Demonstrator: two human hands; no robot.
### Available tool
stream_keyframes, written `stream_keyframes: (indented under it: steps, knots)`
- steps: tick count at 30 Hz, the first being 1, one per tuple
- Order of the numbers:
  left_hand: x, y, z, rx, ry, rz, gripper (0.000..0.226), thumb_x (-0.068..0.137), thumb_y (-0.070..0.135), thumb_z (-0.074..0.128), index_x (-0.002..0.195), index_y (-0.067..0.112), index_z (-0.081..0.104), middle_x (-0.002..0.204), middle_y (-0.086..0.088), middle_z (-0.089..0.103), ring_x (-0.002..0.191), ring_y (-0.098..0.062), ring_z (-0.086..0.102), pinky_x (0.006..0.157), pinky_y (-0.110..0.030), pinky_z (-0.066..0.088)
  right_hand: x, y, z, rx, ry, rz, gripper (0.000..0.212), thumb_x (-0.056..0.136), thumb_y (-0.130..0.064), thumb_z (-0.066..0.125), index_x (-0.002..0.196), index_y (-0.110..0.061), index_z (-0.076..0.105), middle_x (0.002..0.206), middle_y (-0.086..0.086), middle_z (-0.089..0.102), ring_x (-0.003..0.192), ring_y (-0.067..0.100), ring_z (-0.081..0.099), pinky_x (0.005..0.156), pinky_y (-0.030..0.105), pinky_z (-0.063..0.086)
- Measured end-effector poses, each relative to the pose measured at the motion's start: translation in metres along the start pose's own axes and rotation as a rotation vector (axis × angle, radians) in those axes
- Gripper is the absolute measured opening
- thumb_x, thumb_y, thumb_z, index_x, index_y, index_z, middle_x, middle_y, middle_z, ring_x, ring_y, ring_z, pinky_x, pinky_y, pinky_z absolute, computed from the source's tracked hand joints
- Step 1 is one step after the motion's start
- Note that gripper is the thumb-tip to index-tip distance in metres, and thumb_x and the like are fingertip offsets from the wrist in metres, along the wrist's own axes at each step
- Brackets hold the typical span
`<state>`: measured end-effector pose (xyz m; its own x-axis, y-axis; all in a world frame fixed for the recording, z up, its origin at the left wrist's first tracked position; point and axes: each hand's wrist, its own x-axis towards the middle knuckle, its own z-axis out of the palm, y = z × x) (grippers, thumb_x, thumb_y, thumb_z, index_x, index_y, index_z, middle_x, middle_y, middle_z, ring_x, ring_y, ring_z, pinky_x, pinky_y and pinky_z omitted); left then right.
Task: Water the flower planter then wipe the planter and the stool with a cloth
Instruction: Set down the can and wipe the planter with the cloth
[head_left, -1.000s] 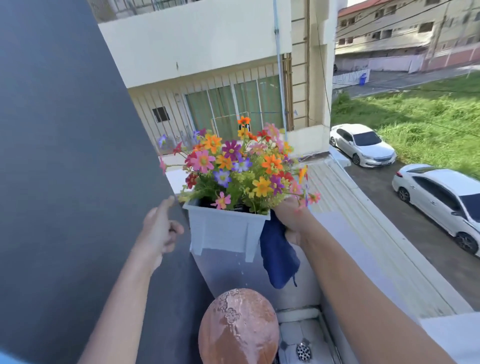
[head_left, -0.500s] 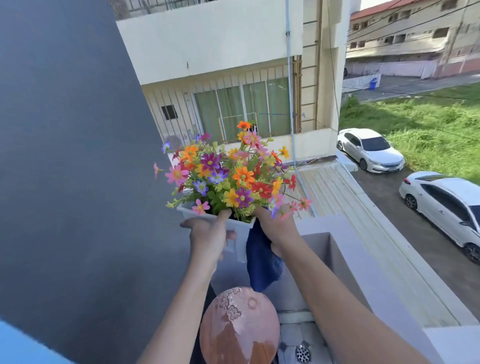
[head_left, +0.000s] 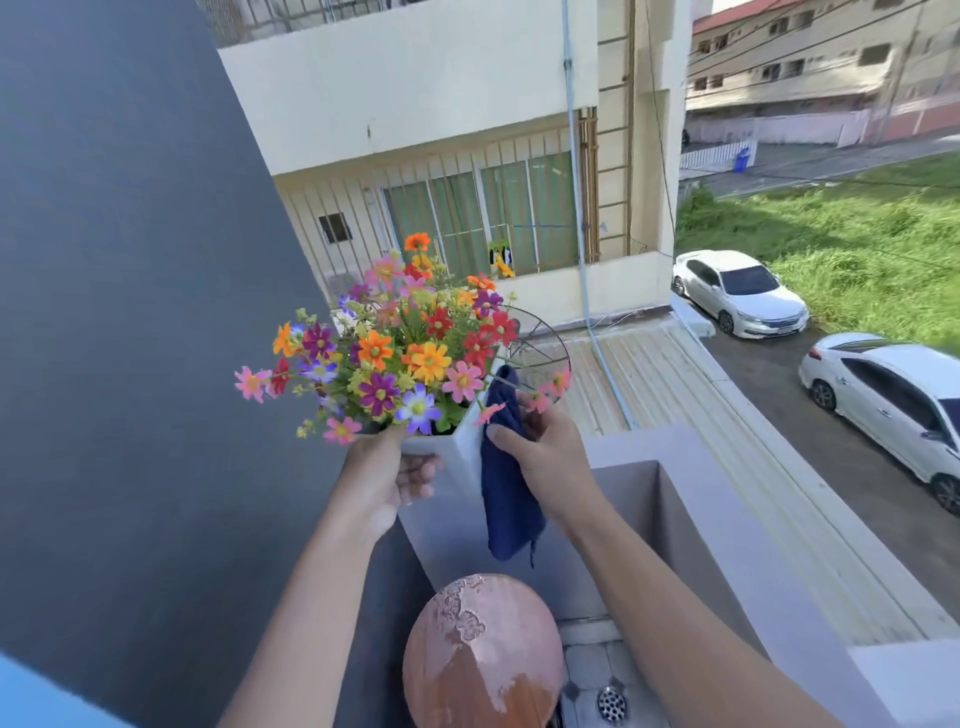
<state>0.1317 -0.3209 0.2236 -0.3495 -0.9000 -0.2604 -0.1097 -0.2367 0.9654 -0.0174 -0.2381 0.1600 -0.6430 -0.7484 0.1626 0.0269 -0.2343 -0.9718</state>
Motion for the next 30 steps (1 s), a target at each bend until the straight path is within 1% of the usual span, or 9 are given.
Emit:
stream_keyframes:
  steps: [3,7,13,16,18,21,25,27,30]
  knots:
    - [-0.007,0.004,-0.003,0.033,-0.024,0.035,0.031,0.100,0.016,0.039,0.075,0.009,0.055,0.044,-0.006,0.059,0.029,-0.006,0.042,0.031,-0.015,0.035,0.018,-0.012,-0.011,0.023,0.109,0.007,0.030,0.088,-0.007,0.070,0.115,-0.019,0.071,0.106,0.009,0.076,0.095,0.023,0.071,0.080,0.035,0.055]
    - [-0.007,0.002,-0.008,0.020,-0.052,0.058,0.028,0.100,0.011,0.033,0.077,0.013,0.048,0.043,0.000,0.051,0.031,-0.006,0.034,0.031,-0.015,0.028,0.036,-0.025,-0.016,0.075,0.124,-0.012,0.033,0.089,-0.016,0.067,0.121,-0.009,0.068,0.105,0.024,0.072,0.079,0.025,0.062,0.071,0.041,0.049]
    - [-0.004,0.009,-0.006,-0.049,-0.056,0.011,0.030,0.100,0.015,0.035,0.075,0.013,0.051,0.046,-0.002,0.053,0.031,-0.005,0.036,0.031,-0.015,0.027,0.020,-0.025,0.004,0.191,0.079,0.007,0.015,0.090,-0.010,0.069,0.104,-0.016,0.070,0.087,0.000,0.074,0.078,0.016,0.066,0.071,0.033,0.052]
    - [0.003,0.009,-0.009,-0.067,-0.035,-0.017,0.022,0.099,0.016,0.036,0.081,0.014,0.050,0.049,-0.003,0.055,0.033,-0.006,0.034,0.033,-0.015,0.024,0.001,-0.011,0.014,0.197,-0.032,0.029,0.035,0.082,-0.020,0.073,0.115,-0.011,0.068,0.094,0.008,0.074,0.085,0.021,0.067,0.078,0.038,0.054]
    - [0.003,0.006,-0.008,-0.062,-0.046,-0.032,0.022,0.101,0.018,0.036,0.086,0.014,0.050,0.049,-0.003,0.056,0.033,-0.006,0.034,0.033,-0.015,0.025,0.004,-0.013,0.012,0.163,0.006,0.035,0.039,0.078,-0.026,0.073,0.116,-0.015,0.070,0.102,0.013,0.076,0.089,0.029,0.071,0.083,0.046,0.057]
    - [0.000,0.001,-0.007,-0.037,-0.081,-0.038,0.022,0.101,0.018,0.037,0.084,0.014,0.050,0.049,-0.004,0.056,0.034,-0.006,0.034,0.033,-0.015,0.025,0.024,-0.024,-0.001,0.157,0.127,0.014,0.009,0.082,-0.019,0.069,0.090,-0.021,0.072,0.088,0.013,0.071,0.078,0.032,0.064,0.075,0.050,0.053]
    - [-0.010,-0.005,0.000,-0.005,-0.112,-0.038,0.024,0.101,0.016,0.037,0.084,0.009,0.051,0.049,-0.006,0.057,0.034,-0.008,0.039,0.033,-0.017,0.030,0.041,-0.025,-0.021,0.215,0.165,-0.020,0.025,0.092,-0.009,0.062,0.114,0.003,0.066,0.093,0.014,0.066,0.085,0.024,0.061,0.076,0.038,0.047]
    - [-0.015,-0.007,0.006,-0.008,-0.109,-0.024,0.027,0.101,0.014,0.039,0.079,0.008,0.054,0.047,-0.006,0.056,0.033,-0.008,0.040,0.033,-0.016,0.031,0.034,-0.018,-0.022,0.230,0.156,0.005,0.019,0.095,-0.006,0.061,0.111,0.001,0.067,0.093,0.015,0.070,0.083,0.024,0.065,0.075,0.037,0.050]
    - [-0.013,-0.008,0.010,-0.043,-0.094,-0.016,0.026,0.100,0.010,0.038,0.077,0.010,0.051,0.045,-0.005,0.056,0.033,-0.008,0.040,0.033,-0.017,0.033,0.015,-0.007,-0.009,0.250,0.176,0.052,0.033,0.084,-0.016,0.070,0.116,-0.007,0.069,0.106,0.017,0.075,0.085,0.023,0.069,0.074,0.037,0.053]
